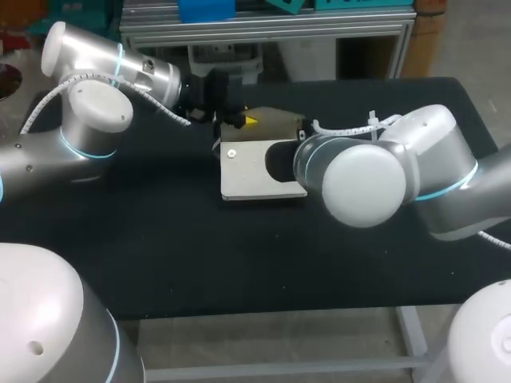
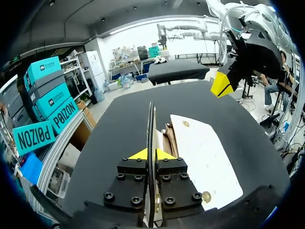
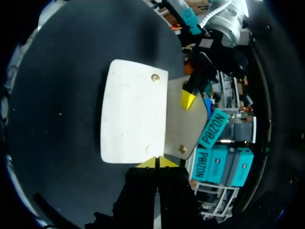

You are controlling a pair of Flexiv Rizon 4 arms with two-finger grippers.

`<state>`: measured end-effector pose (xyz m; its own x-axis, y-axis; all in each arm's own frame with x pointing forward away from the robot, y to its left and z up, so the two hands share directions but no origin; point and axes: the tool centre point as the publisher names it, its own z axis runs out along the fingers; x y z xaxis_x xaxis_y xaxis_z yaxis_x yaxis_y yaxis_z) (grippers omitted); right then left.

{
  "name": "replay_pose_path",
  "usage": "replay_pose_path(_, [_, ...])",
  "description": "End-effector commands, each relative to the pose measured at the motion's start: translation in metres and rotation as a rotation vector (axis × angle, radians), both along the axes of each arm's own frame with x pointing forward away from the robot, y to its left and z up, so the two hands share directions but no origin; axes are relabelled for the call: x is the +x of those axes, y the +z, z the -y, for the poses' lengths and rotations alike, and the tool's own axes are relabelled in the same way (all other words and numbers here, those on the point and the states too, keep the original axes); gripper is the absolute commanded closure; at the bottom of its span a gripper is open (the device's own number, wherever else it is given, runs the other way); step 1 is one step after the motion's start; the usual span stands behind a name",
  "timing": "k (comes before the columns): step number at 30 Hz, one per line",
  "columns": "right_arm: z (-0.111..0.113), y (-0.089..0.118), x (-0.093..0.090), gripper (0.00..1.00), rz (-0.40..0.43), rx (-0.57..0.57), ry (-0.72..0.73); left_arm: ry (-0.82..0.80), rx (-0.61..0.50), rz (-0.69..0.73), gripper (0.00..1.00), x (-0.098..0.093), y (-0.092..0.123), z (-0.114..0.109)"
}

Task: Pick up the bag, open it, inspect its contents, close it, and place it on the opposite side

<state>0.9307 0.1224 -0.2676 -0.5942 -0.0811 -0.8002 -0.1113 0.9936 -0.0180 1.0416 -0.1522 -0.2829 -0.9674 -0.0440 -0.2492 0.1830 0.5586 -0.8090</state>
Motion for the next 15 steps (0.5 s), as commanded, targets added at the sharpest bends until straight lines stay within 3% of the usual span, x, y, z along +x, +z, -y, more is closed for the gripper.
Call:
replay_pose_path(1, [-0.0054,-0.0195,-0.0081,1.00,0.268,-0.031,-0.050,-0.015,-0.018,0.001,1.00,0.0090,-0.0100,0.0013])
replay_pose_path(2, [-0.0064,-0.0251,-0.0073,1.00,0.275,-0.081,-0.093,-0.016,-0.019,0.002,1.00,0.0094,-0.0113,0.0011])
replay_pose_path(15, [-0.0064,-0.0251,-0.0073,1.00,0.275,-0.081,-0.093,-0.005,-0.018,-0.003,1.00,0.0113,-0.0149,-0.0010])
